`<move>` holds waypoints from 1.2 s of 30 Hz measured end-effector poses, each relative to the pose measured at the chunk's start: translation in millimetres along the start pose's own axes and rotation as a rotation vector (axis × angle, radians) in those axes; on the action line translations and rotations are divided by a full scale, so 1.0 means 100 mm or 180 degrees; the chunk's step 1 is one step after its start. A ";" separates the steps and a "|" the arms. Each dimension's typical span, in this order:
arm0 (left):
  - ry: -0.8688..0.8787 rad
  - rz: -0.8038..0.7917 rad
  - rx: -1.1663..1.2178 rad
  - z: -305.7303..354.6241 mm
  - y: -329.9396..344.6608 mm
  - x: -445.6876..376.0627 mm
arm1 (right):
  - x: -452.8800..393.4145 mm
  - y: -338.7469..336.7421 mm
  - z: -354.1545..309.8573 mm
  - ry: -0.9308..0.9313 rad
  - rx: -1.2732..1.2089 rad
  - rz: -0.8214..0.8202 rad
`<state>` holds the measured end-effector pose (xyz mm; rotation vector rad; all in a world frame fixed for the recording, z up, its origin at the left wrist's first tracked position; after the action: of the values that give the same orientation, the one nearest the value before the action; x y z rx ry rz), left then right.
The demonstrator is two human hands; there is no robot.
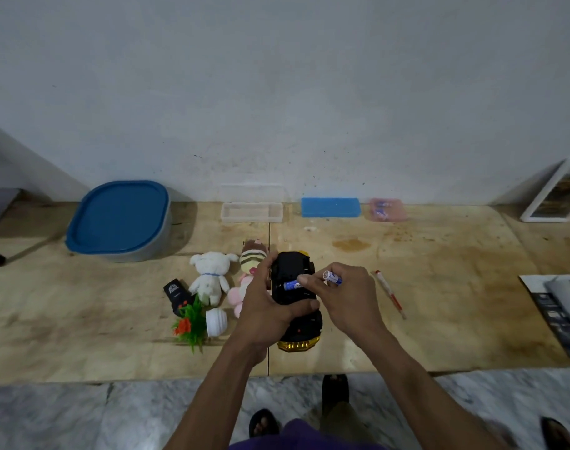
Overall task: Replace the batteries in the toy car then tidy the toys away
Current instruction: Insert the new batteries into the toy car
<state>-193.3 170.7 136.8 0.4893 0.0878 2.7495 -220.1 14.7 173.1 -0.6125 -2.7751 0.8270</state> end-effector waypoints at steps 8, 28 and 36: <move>0.0059 -0.0121 0.0045 0.01 0.00 0.01 | 0.00 0.03 -0.01 -0.0096 0.0101 -0.0052; -0.0151 -0.0163 0.0060 -0.12 -0.18 0.18 | 0.21 0.15 0.14 0.1520 -0.1329 -0.0941; -0.0370 -0.0087 -0.0005 -0.31 -0.27 0.25 | 0.33 0.17 0.35 0.2233 -0.2961 -0.0976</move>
<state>-217.4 204.3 113.0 0.6413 0.0630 2.6877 -253.9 24.9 136.1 -0.4352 -2.3269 -0.6799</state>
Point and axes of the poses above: each hand's wrist, its own x-axis away from the middle knuckle, its own y-axis out of the palm, z = x × y, the point moved 8 cm from there along -x, towards the middle knuckle, and after that the axes turned 1 degree about x, right-handed, at the moved point
